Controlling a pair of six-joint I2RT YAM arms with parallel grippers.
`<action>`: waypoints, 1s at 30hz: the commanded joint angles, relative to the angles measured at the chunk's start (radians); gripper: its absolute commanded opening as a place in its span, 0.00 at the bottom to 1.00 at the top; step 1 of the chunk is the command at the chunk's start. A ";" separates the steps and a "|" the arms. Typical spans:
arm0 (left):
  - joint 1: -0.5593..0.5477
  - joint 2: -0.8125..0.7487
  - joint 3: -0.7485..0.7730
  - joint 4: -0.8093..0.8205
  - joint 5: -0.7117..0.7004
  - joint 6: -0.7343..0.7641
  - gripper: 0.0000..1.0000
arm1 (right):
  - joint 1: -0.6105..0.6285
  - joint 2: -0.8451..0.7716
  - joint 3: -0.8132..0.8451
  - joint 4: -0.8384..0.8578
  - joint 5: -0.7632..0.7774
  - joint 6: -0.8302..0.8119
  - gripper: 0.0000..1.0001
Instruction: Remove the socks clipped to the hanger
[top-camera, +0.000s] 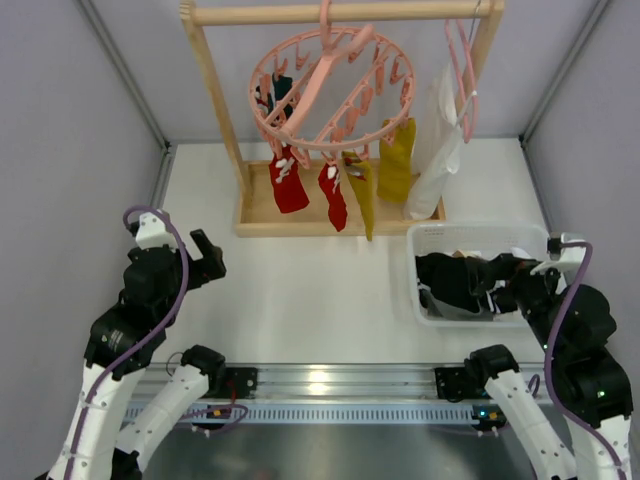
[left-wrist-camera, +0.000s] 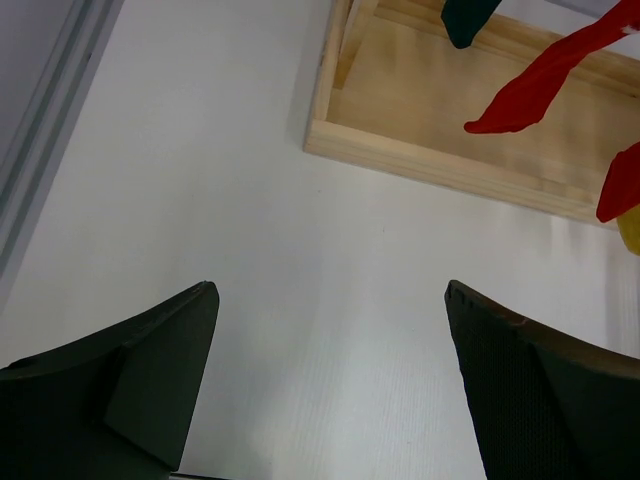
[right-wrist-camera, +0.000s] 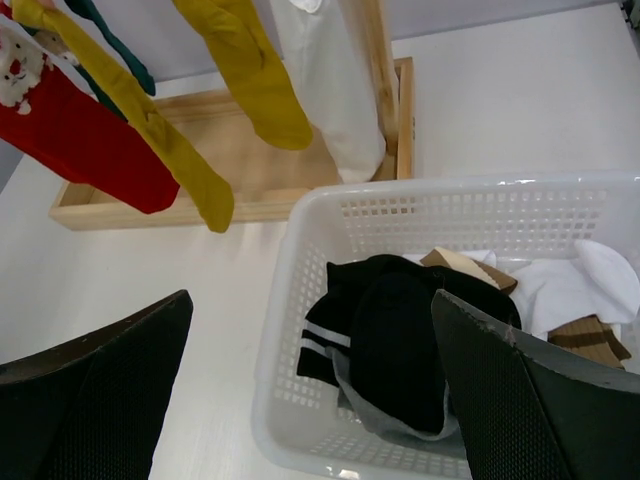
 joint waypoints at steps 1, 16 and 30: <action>-0.004 -0.011 0.007 0.061 -0.005 -0.013 0.99 | 0.011 0.007 -0.001 0.088 -0.023 -0.006 0.99; -0.004 -0.038 -0.041 0.146 0.206 -0.046 0.98 | 0.011 0.105 -0.325 0.785 -0.551 0.200 0.99; -0.006 -0.001 0.063 0.187 0.507 -0.027 0.99 | 0.194 0.716 -0.254 1.105 -0.318 -0.084 0.85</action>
